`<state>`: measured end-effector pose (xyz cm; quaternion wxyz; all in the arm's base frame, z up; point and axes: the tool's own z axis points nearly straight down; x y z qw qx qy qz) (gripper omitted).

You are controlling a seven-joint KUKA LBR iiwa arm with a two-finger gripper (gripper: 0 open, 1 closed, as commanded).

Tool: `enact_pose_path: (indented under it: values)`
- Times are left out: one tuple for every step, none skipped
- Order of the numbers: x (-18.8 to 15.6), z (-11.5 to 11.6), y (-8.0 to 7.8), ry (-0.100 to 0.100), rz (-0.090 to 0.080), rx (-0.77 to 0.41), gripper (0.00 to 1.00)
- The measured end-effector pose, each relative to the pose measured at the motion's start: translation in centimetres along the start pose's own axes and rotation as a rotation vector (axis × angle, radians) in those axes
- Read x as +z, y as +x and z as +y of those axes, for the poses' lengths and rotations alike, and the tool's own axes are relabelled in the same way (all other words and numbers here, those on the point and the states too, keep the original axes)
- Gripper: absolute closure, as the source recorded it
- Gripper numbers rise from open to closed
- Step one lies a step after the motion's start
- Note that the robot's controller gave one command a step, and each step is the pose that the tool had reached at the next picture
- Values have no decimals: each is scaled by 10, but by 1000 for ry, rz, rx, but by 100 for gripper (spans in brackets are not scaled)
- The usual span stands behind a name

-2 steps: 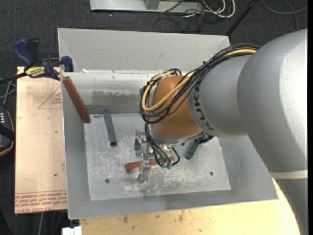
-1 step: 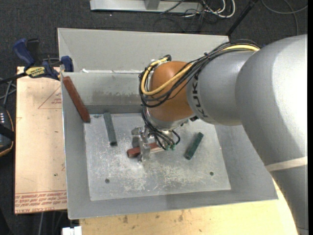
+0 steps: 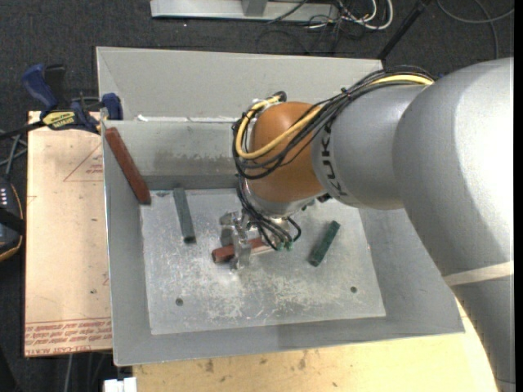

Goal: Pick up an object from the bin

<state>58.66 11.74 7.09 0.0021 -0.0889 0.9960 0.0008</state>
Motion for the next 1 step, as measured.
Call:
enact_pose_path:
  values:
    - [-133,1,-6,0,0,-35,100]
